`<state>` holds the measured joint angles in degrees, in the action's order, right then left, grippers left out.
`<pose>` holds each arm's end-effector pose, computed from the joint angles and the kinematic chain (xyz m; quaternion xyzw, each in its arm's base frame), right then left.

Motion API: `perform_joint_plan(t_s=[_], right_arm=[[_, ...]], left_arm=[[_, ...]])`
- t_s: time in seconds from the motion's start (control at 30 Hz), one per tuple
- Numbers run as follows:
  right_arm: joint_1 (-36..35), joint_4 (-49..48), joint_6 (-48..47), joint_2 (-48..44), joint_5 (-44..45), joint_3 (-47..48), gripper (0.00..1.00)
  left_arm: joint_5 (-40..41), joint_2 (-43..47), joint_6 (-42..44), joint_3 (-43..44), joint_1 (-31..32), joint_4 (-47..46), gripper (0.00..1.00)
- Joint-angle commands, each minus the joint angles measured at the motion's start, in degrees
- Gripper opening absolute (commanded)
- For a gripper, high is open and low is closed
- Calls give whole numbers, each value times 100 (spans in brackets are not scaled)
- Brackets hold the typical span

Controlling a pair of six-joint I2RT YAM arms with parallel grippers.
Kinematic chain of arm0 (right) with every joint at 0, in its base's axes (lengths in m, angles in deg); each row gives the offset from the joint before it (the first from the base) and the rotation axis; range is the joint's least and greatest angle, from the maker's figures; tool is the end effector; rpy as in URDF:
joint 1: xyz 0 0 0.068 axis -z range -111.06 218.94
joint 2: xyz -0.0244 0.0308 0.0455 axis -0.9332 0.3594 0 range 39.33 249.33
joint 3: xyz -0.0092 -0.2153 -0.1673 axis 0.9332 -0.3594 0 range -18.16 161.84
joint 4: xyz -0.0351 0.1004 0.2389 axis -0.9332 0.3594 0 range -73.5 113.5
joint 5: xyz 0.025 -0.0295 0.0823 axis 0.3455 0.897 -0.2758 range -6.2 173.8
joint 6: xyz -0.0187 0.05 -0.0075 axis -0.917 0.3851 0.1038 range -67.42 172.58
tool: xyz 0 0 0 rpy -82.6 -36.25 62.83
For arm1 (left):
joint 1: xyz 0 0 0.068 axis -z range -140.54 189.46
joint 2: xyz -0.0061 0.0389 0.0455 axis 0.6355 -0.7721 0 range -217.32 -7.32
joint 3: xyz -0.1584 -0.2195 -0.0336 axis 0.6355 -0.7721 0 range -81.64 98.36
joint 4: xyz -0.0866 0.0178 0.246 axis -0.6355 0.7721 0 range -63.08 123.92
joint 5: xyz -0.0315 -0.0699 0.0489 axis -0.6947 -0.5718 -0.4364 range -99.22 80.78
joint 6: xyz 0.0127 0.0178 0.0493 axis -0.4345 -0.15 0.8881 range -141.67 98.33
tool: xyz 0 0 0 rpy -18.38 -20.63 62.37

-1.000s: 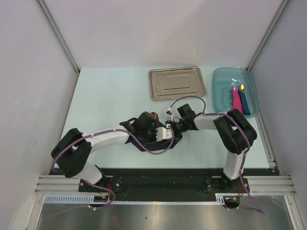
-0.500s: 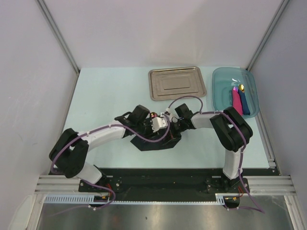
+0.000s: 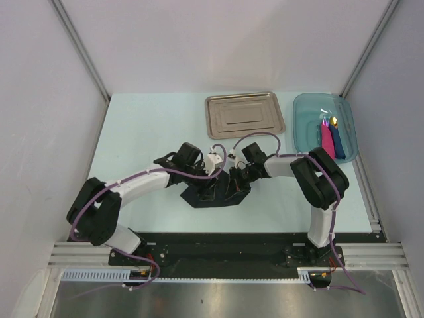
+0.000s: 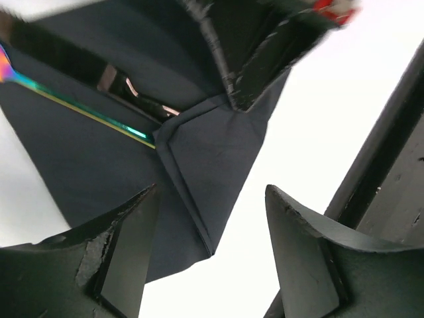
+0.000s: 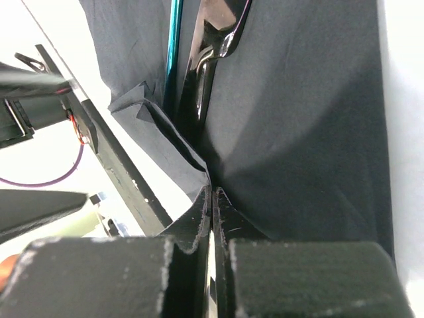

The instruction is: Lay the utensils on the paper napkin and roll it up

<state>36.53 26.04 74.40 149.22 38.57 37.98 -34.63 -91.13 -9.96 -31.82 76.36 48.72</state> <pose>0.2800 0.2077 0.1112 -0.1713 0.8861 0.4302 0.0193 0.2210 -0.1852 0.2009 0.4427 0.8231 -0.2677 0.2341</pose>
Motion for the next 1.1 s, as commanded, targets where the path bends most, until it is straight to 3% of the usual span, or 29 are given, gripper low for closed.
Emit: perform_joint_plan(t_s=[0.0,0.2,0.33,0.53,0.7,0.83,1.07], right_arm=[[50,13,6,-20,-196,64,4],[59,-22,15,-73,-240,2,13],[67,-14,6,-99,-293,-24,25],[76,30,-20,-239,-337,-77,27],[76,162,-117,-231,-302,-51,27],[120,259,-135,-213,-249,28,28],[226,487,-178,-406,-196,231,36]], left_arm=[[-211,-389,-563,106,-192,-97,71],[-78,-593,-538,203,-236,-53,74],[-52,-584,-529,177,-228,-97,73],[-254,-619,-547,194,-228,-176,67],[-315,-610,-546,256,-245,-246,51],[-351,-777,-529,379,-236,-238,26],[-377,-1067,-529,572,-289,-255,4]])
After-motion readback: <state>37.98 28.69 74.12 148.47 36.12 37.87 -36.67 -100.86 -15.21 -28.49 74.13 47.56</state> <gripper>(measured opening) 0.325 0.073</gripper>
